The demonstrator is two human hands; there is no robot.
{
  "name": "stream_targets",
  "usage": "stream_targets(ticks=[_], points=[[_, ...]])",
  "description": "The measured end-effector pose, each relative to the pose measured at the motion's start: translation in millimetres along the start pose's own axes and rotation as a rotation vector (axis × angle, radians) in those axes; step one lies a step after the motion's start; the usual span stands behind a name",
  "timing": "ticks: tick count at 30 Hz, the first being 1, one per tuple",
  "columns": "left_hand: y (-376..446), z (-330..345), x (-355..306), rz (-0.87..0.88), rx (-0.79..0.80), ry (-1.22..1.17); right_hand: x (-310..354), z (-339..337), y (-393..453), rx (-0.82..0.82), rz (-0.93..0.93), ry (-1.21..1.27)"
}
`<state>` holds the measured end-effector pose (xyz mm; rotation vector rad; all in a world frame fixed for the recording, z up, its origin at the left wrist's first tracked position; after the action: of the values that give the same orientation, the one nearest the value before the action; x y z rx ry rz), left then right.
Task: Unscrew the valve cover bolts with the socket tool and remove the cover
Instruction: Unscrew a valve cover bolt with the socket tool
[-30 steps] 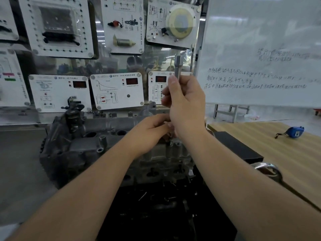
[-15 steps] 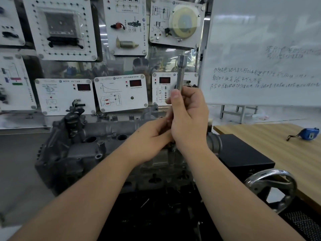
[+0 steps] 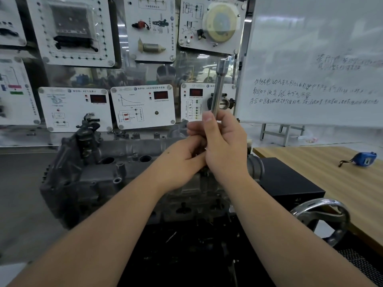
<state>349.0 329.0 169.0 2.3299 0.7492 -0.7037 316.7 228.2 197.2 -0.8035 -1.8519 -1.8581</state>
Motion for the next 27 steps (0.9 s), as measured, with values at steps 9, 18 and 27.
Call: stream_targets(ticks=[9,18,27], points=[[-2,-2,-2,0.011,-0.021,-0.096,2,0,6,0.163,0.116,-0.092],[1,4,4,-0.042,0.005,-0.052,55,7,58,0.11,0.341,0.157],[0,4,1,-0.009,0.046,-0.157,49,14,68,0.327,0.485,0.394]])
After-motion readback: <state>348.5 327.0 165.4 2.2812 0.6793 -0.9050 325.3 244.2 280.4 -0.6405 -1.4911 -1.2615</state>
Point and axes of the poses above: each hand's wrist, its own y-axis towards the middle knuckle, its own z-axis out of the palm, x = y × z, the point moved 7 cm from there along y, towards the middle knuckle, and after that the axes turned 12 degrees about x, right-handed, at the moved point
